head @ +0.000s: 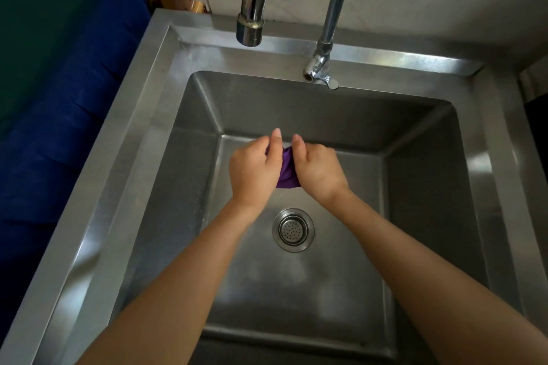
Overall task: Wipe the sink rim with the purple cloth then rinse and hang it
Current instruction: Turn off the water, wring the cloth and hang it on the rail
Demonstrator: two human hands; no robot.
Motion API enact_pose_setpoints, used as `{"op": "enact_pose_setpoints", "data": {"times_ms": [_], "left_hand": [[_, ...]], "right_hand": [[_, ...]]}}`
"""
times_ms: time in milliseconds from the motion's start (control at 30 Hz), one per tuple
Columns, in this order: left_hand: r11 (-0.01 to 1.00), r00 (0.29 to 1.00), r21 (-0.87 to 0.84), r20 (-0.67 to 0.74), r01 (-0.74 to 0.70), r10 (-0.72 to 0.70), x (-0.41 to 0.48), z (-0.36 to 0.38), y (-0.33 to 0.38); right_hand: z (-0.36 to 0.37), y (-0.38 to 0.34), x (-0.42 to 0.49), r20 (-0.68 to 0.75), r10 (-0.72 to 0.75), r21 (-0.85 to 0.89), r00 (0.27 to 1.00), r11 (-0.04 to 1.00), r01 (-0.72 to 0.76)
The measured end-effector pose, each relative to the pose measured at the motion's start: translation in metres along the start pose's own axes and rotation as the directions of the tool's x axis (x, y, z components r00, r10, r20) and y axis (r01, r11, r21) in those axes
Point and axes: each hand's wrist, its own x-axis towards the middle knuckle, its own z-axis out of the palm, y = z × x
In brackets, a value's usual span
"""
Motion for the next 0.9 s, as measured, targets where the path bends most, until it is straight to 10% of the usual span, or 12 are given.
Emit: {"op": "enact_pose_setpoints", "data": {"times_ms": [167, 300, 467, 733, 900], "left_hand": [[0.946, 0.961, -0.177, -0.01, 0.27, -0.277, -0.006, 0.006, -0.017], [0.549, 0.651, -0.371, 0.255, 0.749, -0.715, 0.005, 0.004, -0.016], [0.434, 0.431, -0.136, 0.552, 0.891, -0.714, 0.012, -0.009, 0.002], [0.464, 0.475, -0.154, 0.494, 0.872, -0.728, 0.01, -0.011, 0.024], [0.779, 0.8, -0.185, 0.176, 0.599, -0.574, 0.008, -0.002, 0.015]], "right_hand": [[-0.012, -0.003, 0.006, 0.285, 0.127, 0.219, 0.95, 0.956, -0.193], [-0.023, 0.011, -0.005, 0.29, -0.219, 0.399, 0.932, 0.913, 0.09], [-0.017, 0.014, -0.005, 0.25, -0.557, -0.317, 0.792, 0.726, 0.61], [-0.013, -0.002, 0.013, 0.061, -0.667, -0.312, 0.743, 0.694, 0.649], [-0.001, 0.003, 0.004, -0.131, -0.521, -0.382, 0.844, 0.812, 0.442]]}}
